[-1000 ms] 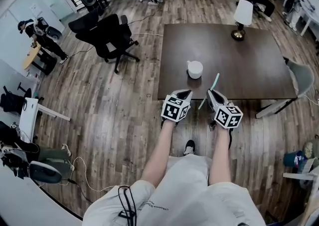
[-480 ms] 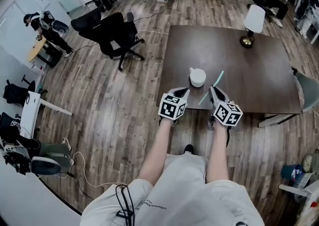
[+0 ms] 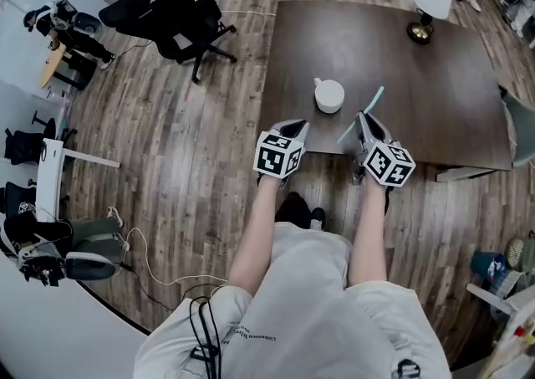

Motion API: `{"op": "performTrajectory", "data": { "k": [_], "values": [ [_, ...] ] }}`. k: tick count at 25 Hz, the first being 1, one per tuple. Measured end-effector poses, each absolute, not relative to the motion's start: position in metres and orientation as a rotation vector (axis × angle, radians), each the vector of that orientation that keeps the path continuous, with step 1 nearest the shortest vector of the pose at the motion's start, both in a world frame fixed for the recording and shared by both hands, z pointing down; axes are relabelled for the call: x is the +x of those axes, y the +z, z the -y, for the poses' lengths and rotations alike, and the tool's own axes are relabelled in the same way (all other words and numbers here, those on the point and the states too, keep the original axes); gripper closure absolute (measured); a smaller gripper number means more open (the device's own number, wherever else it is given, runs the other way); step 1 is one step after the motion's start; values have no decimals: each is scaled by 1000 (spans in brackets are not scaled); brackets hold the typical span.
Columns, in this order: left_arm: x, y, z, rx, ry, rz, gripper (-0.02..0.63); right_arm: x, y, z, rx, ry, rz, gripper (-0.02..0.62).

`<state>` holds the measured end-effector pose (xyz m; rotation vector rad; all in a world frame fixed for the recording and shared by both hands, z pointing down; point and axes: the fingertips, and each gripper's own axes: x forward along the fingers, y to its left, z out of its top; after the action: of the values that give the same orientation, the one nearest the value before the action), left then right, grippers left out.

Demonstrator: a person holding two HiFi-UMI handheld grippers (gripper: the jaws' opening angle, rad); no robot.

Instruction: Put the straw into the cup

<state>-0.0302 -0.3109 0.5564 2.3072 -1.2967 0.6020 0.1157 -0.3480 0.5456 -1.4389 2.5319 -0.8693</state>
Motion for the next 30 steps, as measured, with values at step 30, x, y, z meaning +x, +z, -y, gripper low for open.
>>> {"op": "performTrajectory", "data": {
  "k": [30],
  "values": [
    [-61,576,434,2352,582,1050,605,74,556,457,-1593,-932,-2488,549]
  ]
}}
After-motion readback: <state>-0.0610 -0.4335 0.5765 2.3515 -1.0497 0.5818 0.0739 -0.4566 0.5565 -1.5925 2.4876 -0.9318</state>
